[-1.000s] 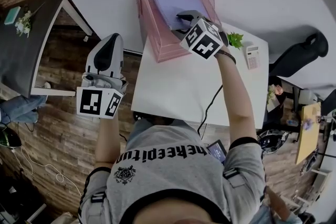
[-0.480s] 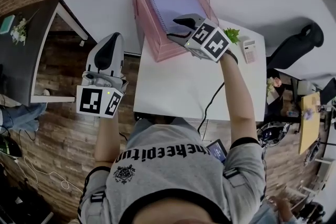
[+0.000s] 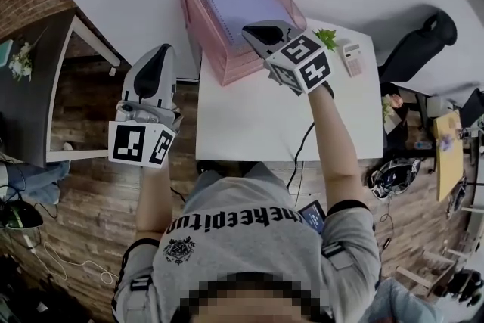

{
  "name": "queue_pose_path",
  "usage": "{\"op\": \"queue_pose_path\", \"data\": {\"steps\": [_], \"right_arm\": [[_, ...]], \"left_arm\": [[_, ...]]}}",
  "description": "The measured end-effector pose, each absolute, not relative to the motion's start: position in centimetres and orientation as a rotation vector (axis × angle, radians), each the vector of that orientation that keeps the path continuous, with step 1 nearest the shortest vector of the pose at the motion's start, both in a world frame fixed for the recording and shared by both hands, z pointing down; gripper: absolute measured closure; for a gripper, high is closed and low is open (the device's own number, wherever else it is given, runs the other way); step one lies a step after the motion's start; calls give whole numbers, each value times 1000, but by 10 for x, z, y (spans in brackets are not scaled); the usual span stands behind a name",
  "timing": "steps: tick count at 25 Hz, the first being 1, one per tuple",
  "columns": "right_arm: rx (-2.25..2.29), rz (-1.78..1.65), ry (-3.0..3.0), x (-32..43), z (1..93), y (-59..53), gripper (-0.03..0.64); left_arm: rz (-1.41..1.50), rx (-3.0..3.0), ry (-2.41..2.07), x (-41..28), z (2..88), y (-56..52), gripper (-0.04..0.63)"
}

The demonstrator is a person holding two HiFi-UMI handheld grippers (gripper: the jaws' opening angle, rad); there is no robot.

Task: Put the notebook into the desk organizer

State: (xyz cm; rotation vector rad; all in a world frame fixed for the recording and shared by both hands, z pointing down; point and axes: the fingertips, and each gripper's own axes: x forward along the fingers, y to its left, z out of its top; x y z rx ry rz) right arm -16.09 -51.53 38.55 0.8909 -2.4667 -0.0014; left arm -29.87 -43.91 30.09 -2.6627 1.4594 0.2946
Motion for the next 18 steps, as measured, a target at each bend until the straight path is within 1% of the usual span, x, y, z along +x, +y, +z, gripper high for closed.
{"op": "queue_pose_path", "data": {"steps": [12,18], "right_arm": [[1252,-51,-2556,-139,352,-495,615],[1341,-56,-2603,-126,340,-480,614]], "left_arm": [[318,-2671,1407,-284,291,-434,592],[322,-2670,1398,-271,286,-431,592]]}}
